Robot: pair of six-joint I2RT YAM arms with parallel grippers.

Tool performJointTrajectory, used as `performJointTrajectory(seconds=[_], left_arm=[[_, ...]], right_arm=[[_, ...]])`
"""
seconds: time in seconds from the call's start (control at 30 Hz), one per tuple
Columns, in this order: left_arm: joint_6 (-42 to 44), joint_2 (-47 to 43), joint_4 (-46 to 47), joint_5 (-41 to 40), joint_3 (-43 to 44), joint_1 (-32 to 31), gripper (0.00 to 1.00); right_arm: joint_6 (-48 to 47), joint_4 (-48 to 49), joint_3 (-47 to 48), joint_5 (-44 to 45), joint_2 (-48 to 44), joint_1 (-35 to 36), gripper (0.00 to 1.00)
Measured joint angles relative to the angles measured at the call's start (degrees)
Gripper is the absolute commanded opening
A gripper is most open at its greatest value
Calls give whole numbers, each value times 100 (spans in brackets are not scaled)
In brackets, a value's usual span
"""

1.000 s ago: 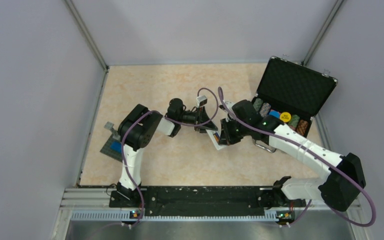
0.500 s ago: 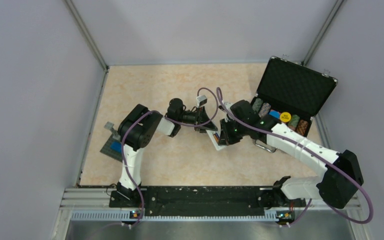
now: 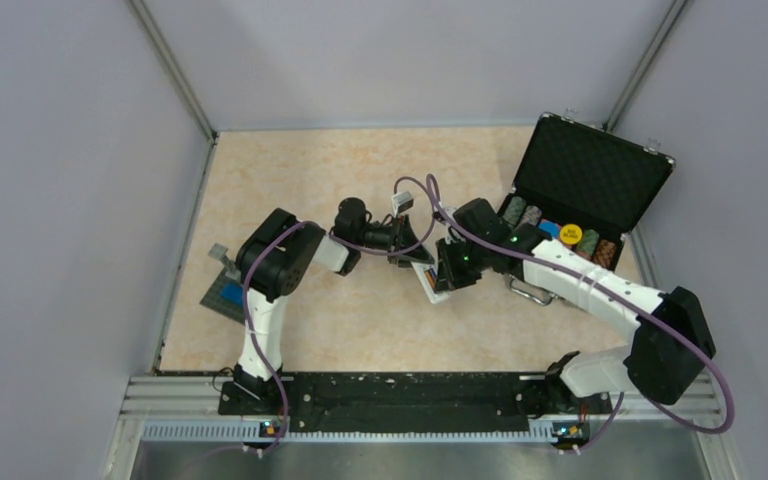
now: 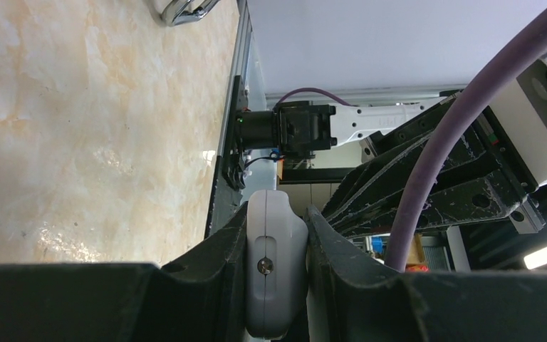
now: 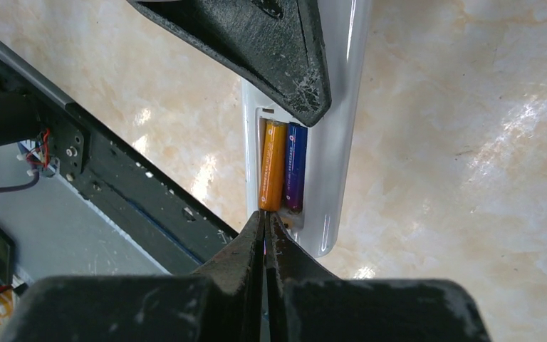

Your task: Load the batteries into the remote control

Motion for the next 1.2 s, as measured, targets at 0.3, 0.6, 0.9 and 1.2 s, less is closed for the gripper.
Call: performJointTrajectory(seconds=[0.3, 0.6, 0.9, 1.2], left_arm=[[245, -33, -96, -17, -114, 0, 0], [435, -116, -157, 4, -146, -44, 0], [540, -269, -680, -22, -149, -52, 0], [1902, -918, -2719, -321, 109, -20, 0]], right_arm=[[127, -229, 203, -151, 396, -2, 0], [258, -168, 400, -396, 708, -122, 0], [188, -20, 387, -402, 492, -129, 0], [79, 660, 310, -269, -682, -138, 1]])
